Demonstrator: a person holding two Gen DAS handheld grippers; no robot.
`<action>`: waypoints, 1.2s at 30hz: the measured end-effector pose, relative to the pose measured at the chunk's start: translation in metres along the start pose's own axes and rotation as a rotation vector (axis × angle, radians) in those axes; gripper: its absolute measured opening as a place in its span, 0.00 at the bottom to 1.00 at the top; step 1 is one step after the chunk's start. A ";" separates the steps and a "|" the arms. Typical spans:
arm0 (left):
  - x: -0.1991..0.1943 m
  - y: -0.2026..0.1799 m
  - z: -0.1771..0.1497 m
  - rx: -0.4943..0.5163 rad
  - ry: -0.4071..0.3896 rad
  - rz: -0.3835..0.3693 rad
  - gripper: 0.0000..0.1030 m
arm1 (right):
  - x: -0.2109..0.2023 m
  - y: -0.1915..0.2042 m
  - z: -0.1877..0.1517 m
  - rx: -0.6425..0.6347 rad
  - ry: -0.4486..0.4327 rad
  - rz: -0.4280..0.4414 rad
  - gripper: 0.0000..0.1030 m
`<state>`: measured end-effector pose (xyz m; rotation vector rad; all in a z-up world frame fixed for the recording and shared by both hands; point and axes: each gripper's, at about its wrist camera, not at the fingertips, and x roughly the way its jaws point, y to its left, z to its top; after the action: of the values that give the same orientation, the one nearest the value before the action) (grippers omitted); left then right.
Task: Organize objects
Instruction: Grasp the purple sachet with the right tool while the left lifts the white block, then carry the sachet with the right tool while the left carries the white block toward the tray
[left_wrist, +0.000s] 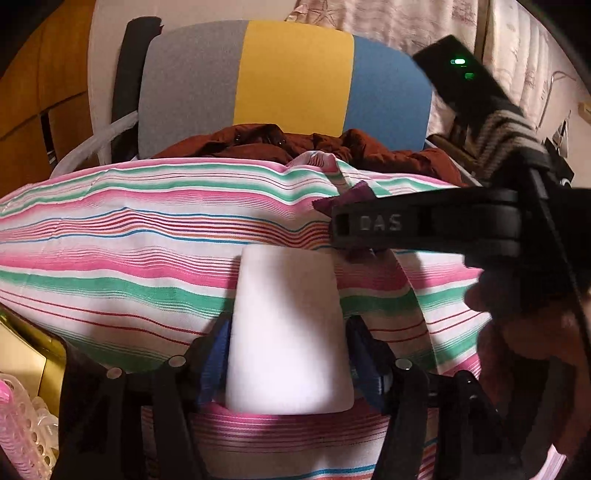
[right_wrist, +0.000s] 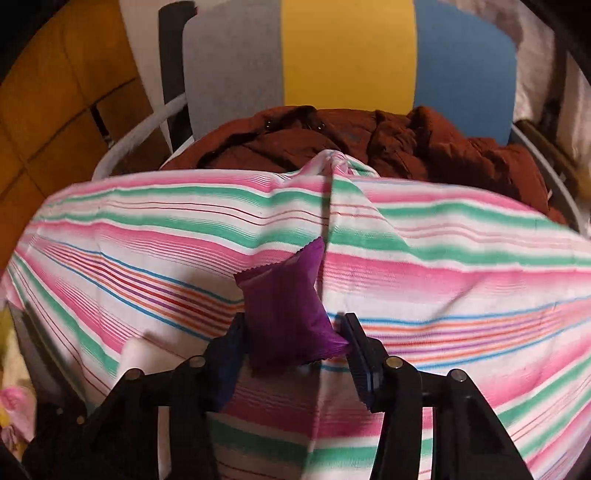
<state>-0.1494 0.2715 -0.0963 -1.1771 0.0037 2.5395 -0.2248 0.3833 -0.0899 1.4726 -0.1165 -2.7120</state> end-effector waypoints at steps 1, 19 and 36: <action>0.000 0.000 0.000 0.001 0.000 0.001 0.62 | -0.003 -0.004 -0.004 0.020 -0.003 0.007 0.50; 0.000 -0.002 0.000 0.015 -0.004 0.022 0.61 | -0.108 -0.081 -0.126 0.295 0.046 0.030 0.49; -0.067 -0.028 -0.051 0.002 0.066 -0.132 0.56 | -0.119 -0.076 -0.154 0.316 -0.034 0.061 0.49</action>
<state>-0.0628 0.2704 -0.0757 -1.2184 -0.0536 2.3854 -0.0320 0.4625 -0.0814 1.4627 -0.6057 -2.7661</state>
